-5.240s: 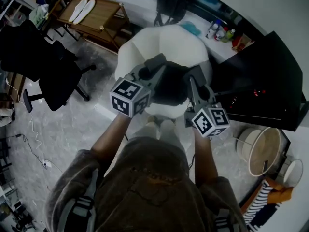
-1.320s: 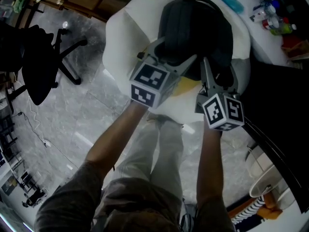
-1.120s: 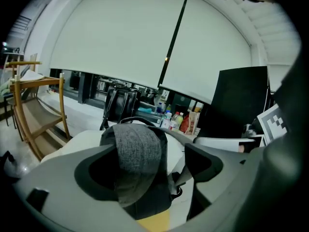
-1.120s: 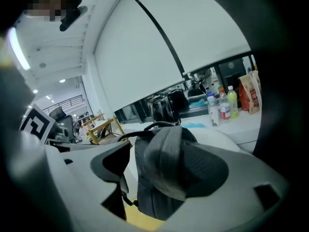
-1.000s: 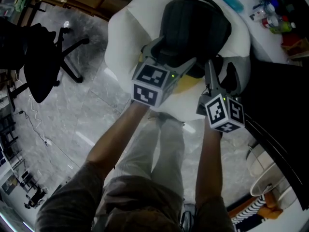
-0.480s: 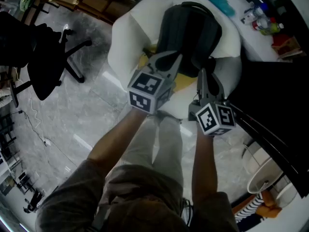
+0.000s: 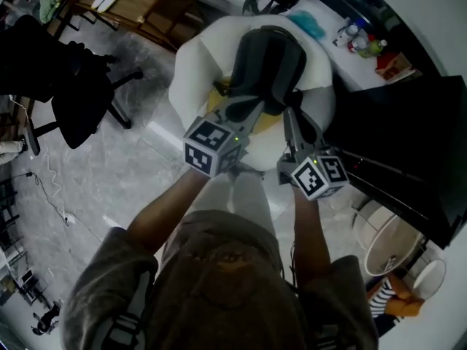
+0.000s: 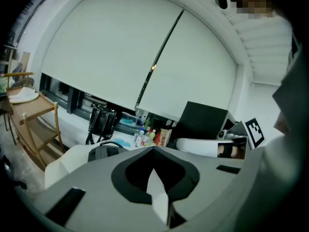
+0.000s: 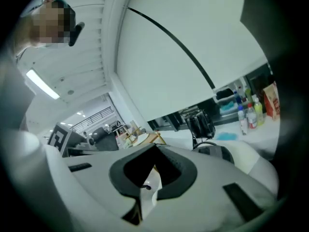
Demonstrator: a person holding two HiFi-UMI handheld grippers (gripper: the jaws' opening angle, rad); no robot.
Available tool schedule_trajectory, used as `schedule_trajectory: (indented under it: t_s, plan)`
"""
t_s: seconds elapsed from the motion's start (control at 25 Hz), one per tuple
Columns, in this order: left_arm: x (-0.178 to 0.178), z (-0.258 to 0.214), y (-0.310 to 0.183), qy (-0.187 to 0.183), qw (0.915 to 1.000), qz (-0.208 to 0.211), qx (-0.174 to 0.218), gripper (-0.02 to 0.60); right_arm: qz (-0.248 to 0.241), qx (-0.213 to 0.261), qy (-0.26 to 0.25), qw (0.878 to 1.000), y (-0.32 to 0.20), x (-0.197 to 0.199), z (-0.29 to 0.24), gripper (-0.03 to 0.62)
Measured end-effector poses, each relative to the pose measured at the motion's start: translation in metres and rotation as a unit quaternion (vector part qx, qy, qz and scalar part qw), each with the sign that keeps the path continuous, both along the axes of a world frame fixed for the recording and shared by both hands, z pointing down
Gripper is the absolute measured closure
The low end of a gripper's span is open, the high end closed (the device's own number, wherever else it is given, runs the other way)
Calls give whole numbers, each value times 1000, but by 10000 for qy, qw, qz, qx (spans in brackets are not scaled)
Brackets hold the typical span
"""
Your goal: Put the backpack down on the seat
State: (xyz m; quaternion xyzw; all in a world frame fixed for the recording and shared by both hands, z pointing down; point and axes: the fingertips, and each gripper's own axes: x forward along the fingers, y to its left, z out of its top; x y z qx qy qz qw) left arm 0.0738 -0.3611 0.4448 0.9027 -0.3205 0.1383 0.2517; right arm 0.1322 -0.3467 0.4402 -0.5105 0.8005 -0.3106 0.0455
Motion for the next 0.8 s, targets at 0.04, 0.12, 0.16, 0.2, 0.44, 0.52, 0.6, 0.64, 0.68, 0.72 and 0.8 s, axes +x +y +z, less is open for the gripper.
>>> schedule_trajectory:
  t_s: [0.04,0.12,0.16,0.2,0.44,0.52,0.6,0.64,0.68,0.72,0.8]
  plan:
    - [0,-17,8,14,9999,98,78,582,-154,121,43,9998,7,-3,-19,594]
    - [0,-49,22,62,9993,283,252,581,-445,333,147,9983,24,-10,-51,594]
    - [0,-63,30,90,9987,370,340,583,-567,414,192,9973,34,-12,-64,594]
    - [-1,-76,37,116,9980,451,420,581,-680,481,231,9963,43,-15,-75,594]
    - [-5,-131,77,278,9927,952,689,581,-1389,752,406,9866,88,-33,-125,593]
    - [-7,-145,90,297,9895,1133,847,581,-1520,857,389,9839,101,-37,-140,593]
    - [-10,-156,101,322,9859,1295,1010,581,-1604,1020,410,9809,112,-41,-154,592]
    - [-12,-160,107,352,9843,1355,1075,581,-1617,1108,414,9797,116,-43,-161,592]
    - [-14,-163,112,383,9828,1397,1143,581,-1610,1188,390,9790,120,-44,-166,592]
    - [-17,-166,116,408,9815,1418,1222,581,-1592,1256,340,9786,123,-44,-171,594]
    - [-23,-172,121,464,9794,1403,1376,581,-1569,1354,214,9781,128,-45,-177,594]
